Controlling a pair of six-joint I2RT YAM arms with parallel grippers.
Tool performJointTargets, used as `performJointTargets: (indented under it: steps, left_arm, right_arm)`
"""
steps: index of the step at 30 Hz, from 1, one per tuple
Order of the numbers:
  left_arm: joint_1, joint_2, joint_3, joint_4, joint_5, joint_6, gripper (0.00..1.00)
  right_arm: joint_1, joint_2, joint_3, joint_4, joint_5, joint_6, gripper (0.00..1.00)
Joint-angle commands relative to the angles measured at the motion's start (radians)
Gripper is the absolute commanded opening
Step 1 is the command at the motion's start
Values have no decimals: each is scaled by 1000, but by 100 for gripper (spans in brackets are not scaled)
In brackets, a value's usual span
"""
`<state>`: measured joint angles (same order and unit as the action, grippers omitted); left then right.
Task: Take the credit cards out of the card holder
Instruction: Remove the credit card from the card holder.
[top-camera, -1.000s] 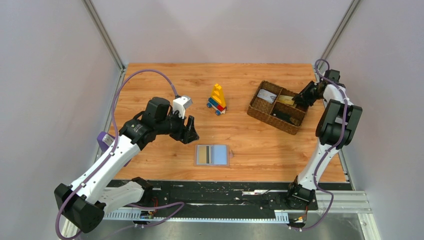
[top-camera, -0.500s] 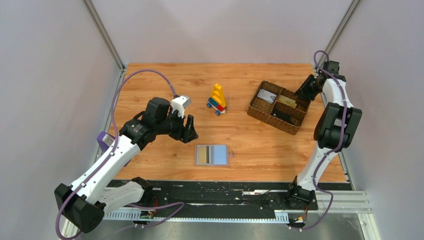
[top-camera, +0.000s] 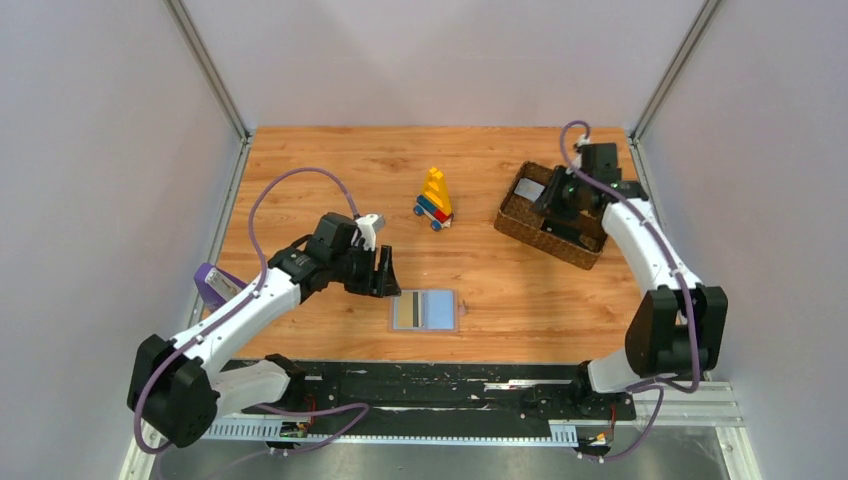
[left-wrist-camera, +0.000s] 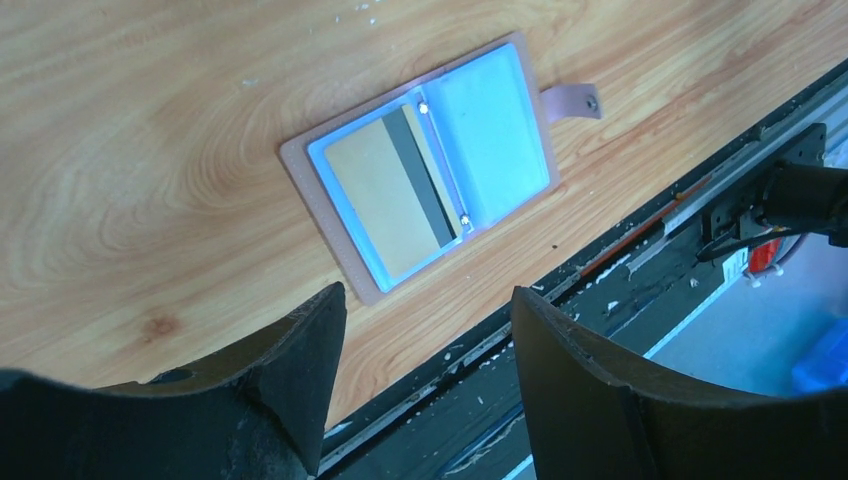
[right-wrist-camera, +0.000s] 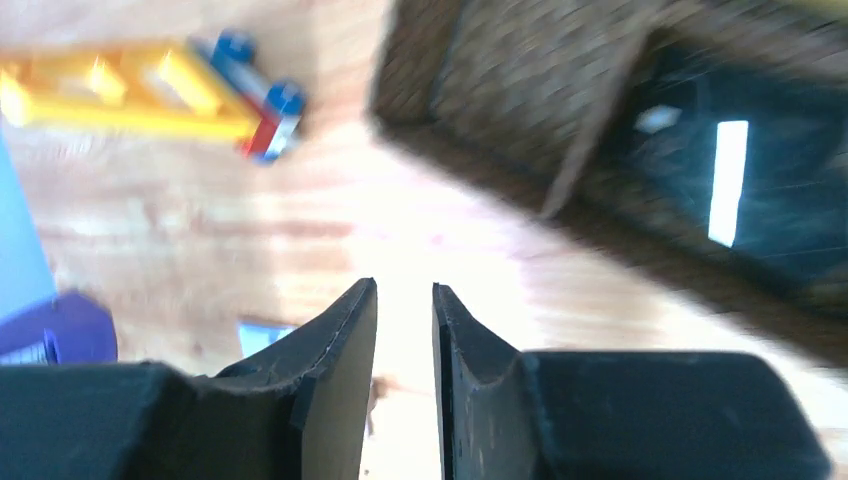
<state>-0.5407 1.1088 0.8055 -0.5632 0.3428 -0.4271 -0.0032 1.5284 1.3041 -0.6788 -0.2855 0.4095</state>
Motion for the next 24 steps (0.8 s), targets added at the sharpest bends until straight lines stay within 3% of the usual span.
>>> performJointTargets:
  steps: [1, 5, 12, 18, 24]
  left_arm:
    - [5, 39, -49, 145, 29, -70, 69]
    - [5, 97, -91, 203, 32, -94, 65]
    - [5, 175, -156, 312, 60, -119, 49]
    - [5, 234, -191, 377, 79, -134, 33]
    - [5, 263, -214, 401, 59, -148, 28]
  right_arm:
    - [183, -150, -176, 152, 15, 93, 28]
    - [361, -242, -367, 309, -26, 190, 27]
    - [600, -235, -543, 536, -95, 375, 22]
    - [737, -140, -582, 669, -97, 459, 21]
    - [800, -30, -538, 703, -82, 480, 23]
